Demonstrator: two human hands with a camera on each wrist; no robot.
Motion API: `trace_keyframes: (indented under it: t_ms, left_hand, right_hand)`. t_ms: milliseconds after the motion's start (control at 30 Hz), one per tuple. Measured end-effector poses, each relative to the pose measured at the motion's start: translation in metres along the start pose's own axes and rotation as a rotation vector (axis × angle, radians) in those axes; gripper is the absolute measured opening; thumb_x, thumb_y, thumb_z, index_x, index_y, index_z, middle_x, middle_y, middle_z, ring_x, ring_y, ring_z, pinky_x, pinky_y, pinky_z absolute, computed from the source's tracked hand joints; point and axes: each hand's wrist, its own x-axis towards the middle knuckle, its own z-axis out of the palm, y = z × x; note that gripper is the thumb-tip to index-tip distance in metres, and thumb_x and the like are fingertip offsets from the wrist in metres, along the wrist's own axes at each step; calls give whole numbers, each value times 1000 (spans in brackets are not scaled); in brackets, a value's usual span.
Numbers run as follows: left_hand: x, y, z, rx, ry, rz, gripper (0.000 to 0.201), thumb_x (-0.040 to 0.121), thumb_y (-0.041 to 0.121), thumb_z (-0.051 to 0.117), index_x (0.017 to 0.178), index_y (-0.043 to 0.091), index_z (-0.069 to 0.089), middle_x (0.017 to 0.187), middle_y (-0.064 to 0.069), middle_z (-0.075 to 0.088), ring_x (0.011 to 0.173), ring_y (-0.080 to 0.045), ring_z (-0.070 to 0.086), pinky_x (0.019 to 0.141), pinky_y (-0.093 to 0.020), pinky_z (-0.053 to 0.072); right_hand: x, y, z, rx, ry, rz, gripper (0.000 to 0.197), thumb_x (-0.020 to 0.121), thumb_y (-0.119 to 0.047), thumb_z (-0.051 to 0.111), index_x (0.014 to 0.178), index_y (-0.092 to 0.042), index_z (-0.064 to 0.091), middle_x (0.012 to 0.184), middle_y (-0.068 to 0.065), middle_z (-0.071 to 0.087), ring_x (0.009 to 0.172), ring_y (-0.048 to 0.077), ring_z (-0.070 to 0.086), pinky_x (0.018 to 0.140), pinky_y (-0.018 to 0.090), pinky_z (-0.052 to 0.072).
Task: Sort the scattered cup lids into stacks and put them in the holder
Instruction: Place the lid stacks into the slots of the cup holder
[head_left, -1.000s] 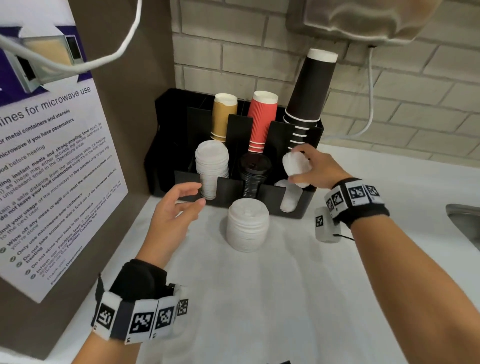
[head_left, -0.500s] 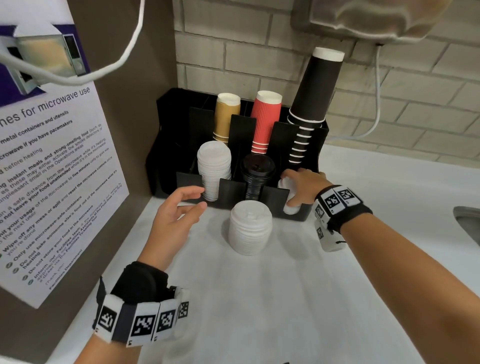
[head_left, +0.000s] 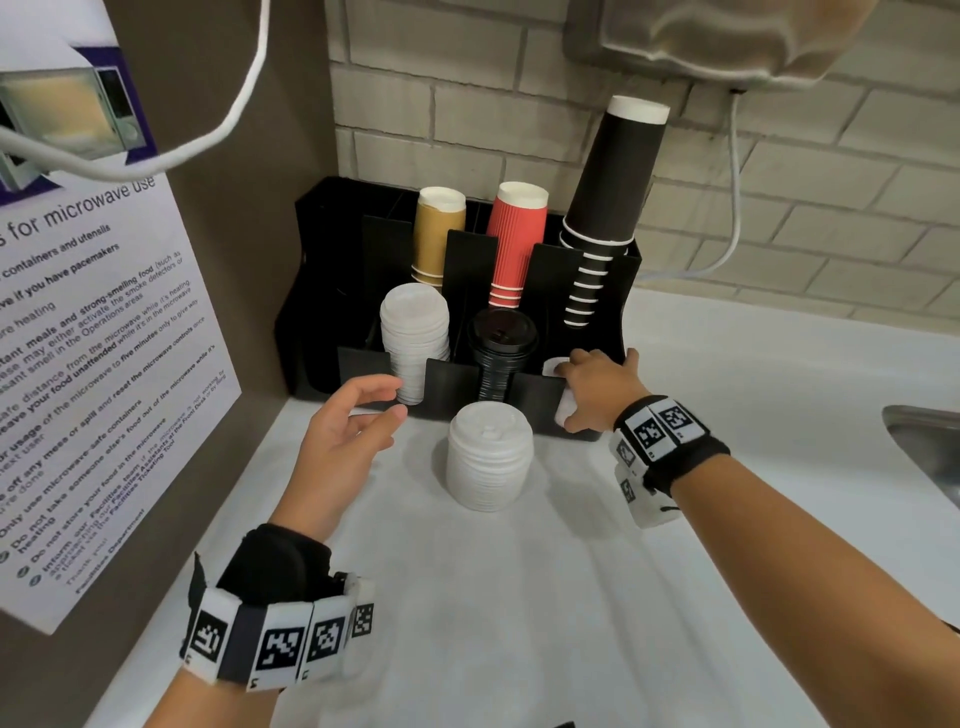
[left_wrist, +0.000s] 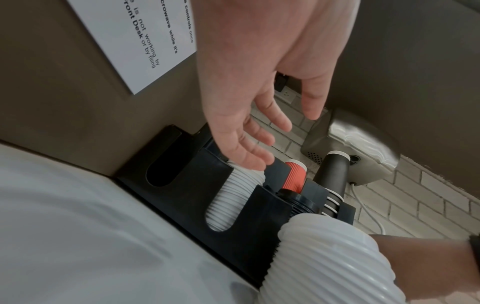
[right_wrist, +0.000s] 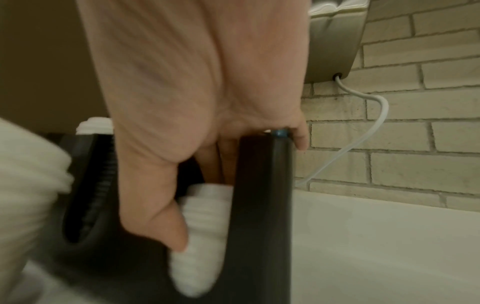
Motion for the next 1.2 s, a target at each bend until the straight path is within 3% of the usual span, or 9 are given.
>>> trace_keyframes:
  t_ms: [100, 200, 233, 333, 433, 667, 1033, 1100, 1200]
  left_hand:
    - [-1, 0, 0, -16, -5, -6, 24, 95, 11, 60, 104, 32, 66, 109, 3, 63, 94, -12, 63, 80, -23, 53]
    - [-1, 0, -1, -31, -10, -11, 24, 95, 11, 60, 105, 32, 66, 103, 6, 63, 91, -12, 64, 81, -25, 54]
    - [-1, -1, -1, -36, -14, -15, 23, 95, 11, 60, 105, 31, 66, 100, 8, 63, 90, -11, 64, 80, -24, 54]
    - [-1, -3, 1, -44, -26, -24, 22, 95, 12, 61, 104, 31, 67, 89, 19, 65, 87, -9, 65, 77, -23, 53]
    - [-3, -3, 1, -51, -36, -24, 22, 95, 12, 61, 103, 31, 67, 85, 22, 65, 85, -8, 65, 77, -23, 53]
    - [-8, -3, -2, -53, -37, -36, 22, 95, 12, 61, 103, 32, 67, 88, 18, 66, 87, -10, 66, 81, -26, 53]
    - [-11, 1, 3, -43, -53, -44, 23, 94, 13, 62, 105, 33, 66, 99, 9, 65, 89, -11, 65, 85, -32, 52]
    - [-12, 5, 8, -7, -99, -33, 31, 88, 20, 69, 114, 36, 62, 112, 9, 64, 95, -8, 65, 88, -34, 51]
    - [-14, 8, 19, -22, -227, -17, 75, 68, 40, 81, 133, 49, 46, 135, 12, 54, 116, -4, 59, 88, -20, 51]
  right_hand:
    - [-9, 0, -19, 68, 74, 38, 54, 84, -25, 61, 135, -22, 44, 128, 2, 51, 125, 26, 38, 105, 63, 22]
    - [-23, -13, -30, 444, 487, -96, 44, 85, -11, 57, 128, -17, 55, 119, 7, 56, 115, 27, 48, 97, 43, 40]
    - [-29, -22, -33, 594, 505, -206, 40, 84, -10, 60, 124, -14, 58, 114, 8, 57, 110, 25, 52, 93, 37, 43]
    - [-41, -52, -29, 659, 199, -417, 52, 82, -29, 73, 130, -21, 54, 121, 5, 50, 112, 18, 50, 93, 22, 39]
    - [-39, -67, -14, 564, 47, -385, 82, 68, -48, 81, 139, -31, 43, 131, 2, 42, 119, 20, 45, 101, 32, 41]
    - [-29, -73, 1, 523, -1, -333, 87, 64, -42, 84, 139, -35, 40, 122, 1, 41, 111, 23, 48, 88, 29, 45]
    - [-37, -68, -7, 600, 90, -310, 76, 65, -33, 81, 134, -33, 47, 115, 5, 48, 106, 24, 49, 85, 29, 44]
    - [-45, -68, -16, 699, 161, -321, 74, 66, -30, 81, 132, -32, 49, 117, 4, 52, 109, 22, 50, 89, 29, 43]
    - [-62, -73, -30, 991, 233, -394, 67, 69, -25, 83, 128, -30, 53, 119, -3, 58, 111, 12, 53, 96, 31, 46]
